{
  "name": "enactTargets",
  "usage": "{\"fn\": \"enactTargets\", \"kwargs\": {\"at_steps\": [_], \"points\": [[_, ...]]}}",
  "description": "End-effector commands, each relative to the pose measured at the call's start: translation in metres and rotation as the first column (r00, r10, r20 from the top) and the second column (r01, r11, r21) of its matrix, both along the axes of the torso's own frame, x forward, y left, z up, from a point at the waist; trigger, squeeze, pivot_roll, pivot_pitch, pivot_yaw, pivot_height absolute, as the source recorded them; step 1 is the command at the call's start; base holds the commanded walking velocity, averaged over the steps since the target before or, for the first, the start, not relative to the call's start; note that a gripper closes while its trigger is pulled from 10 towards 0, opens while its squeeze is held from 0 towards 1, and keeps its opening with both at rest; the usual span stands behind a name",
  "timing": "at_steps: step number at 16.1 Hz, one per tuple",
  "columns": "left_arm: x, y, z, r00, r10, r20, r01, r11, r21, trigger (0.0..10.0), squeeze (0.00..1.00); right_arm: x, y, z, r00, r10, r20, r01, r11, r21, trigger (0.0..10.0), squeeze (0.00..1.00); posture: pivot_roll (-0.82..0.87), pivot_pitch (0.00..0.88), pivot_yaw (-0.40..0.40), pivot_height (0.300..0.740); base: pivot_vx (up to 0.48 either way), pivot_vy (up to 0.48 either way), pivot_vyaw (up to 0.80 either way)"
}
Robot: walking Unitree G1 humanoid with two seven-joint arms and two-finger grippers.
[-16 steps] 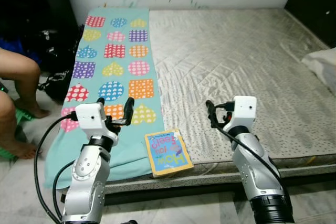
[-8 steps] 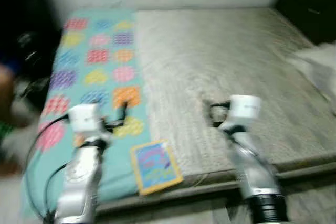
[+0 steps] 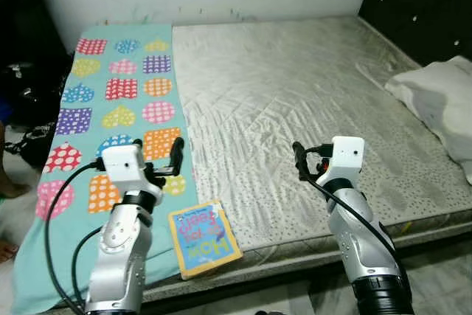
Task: Clean up the room
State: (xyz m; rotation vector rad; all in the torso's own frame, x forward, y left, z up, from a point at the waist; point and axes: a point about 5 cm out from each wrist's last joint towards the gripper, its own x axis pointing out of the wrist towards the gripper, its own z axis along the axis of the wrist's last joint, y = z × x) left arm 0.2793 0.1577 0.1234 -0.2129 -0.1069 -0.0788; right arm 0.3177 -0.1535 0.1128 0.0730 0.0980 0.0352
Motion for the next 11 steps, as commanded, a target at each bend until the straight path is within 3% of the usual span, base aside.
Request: {"fn": "enactTargets", "kwargs": {"at_steps": [1,5,8,11], "points": [[0.0,-0.004,-0.001,1.0,-0.011,-0.013,0.011,1.0,0.005,10.0,0.0,-0.001,-0.004,0.0,1.0,-0.01,-0.004,0.01,1.0,-0.005,10.0,0.0,-0.03,0.11,-0.02,0.74,0.0,0.0,-0.8],[-0.001,-0.005,-0.003,1.0,-0.018,-0.024,0.019,1.0,0.007,10.0,0.0,-0.002,-0.005,0.0,1.0,-0.012,-0.005,0.012,1.0,-0.009,10.0,0.0,-0.04,0.117,-0.021,0.74,0.0,0.0,-0.68],[-0.008,0.004,0.001,0.999,0.046,-0.022,-0.046,0.999,0.019,10.0,0.0,-0.007,-0.008,-0.002,1.0,-0.009,-0.011,0.008,1.0,-0.011,10.0,0.0,-0.03,0.134,-0.024,0.74,0.0,0.0,0.0],[-0.028,0.019,-0.01,0.991,0.11,-0.079,-0.109,0.994,0.02,10.0,0.0,-0.017,-0.015,-0.011,0.998,0.005,-0.059,-0.006,1.0,-0.027,10.0,0.0,-0.02,0.158,-0.044,0.74,0.0,0.0,0.0]]}}
